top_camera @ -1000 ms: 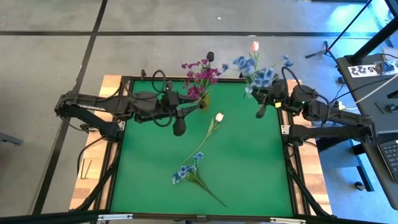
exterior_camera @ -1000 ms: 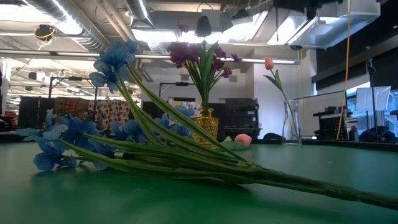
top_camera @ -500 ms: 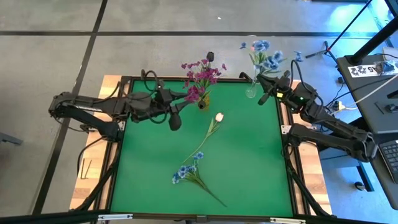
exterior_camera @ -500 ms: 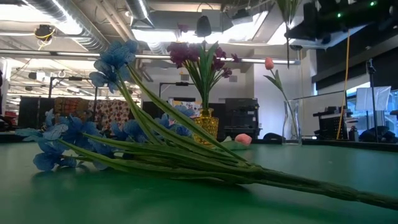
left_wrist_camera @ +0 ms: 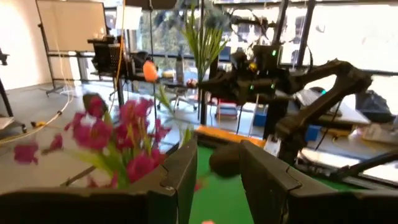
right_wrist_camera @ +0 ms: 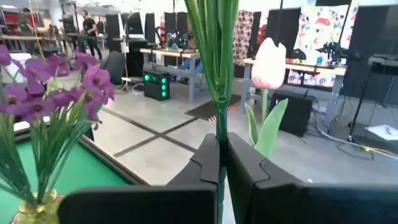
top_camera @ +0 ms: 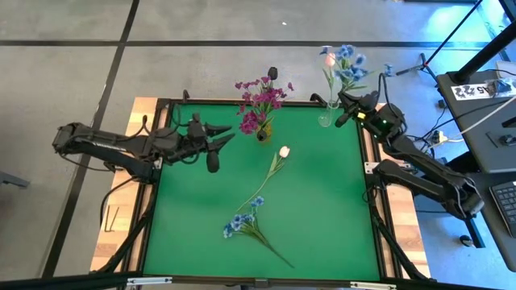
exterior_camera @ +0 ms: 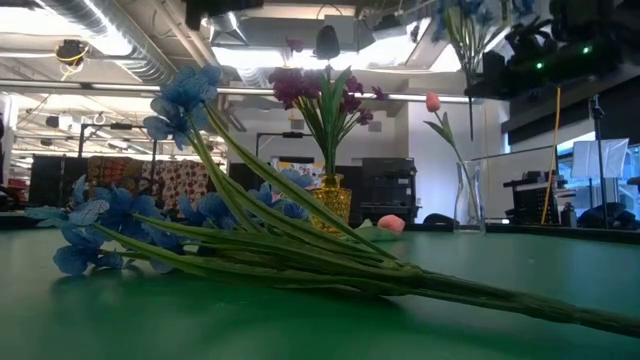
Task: Sort flowers into vase by color
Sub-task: Put the top blue flowers into the transparent vase, then put the pink flower into the transparent vase
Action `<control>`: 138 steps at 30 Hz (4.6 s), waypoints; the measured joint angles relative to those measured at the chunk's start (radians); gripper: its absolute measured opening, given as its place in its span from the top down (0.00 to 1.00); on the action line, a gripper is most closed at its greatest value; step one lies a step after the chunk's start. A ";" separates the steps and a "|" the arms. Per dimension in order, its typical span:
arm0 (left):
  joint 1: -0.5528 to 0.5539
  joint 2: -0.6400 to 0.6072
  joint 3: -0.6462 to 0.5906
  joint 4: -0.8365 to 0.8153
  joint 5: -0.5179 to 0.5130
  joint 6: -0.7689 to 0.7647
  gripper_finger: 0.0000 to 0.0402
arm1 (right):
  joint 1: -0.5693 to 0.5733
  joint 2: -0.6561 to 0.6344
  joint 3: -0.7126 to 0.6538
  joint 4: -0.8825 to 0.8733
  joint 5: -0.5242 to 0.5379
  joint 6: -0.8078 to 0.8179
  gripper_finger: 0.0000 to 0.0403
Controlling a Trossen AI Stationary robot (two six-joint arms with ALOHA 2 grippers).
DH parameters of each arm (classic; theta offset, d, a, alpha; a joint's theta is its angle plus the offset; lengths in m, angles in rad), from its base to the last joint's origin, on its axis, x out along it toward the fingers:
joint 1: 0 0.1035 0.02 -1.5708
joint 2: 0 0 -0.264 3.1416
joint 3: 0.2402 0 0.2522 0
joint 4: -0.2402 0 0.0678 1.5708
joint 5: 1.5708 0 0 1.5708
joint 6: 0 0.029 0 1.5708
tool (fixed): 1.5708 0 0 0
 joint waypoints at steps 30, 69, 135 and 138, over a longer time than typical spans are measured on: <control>0.000 -0.008 -0.220 0.207 0.089 -0.052 0.71 | -0.148 0.322 -0.081 0.286 -0.101 0.060 0.95; -0.077 -0.007 -0.220 0.180 0.107 -0.154 0.71 | -0.147 -0.331 -0.081 -0.284 -0.401 0.399 0.44; 0.001 0.677 0.146 -0.199 0.285 -0.466 0.71 | -0.147 -0.458 0.008 -0.170 -0.780 0.496 0.44; 0.008 0.706 0.146 -0.200 0.293 -0.482 0.71 | -0.147 -0.439 0.040 -0.171 -0.774 0.488 0.44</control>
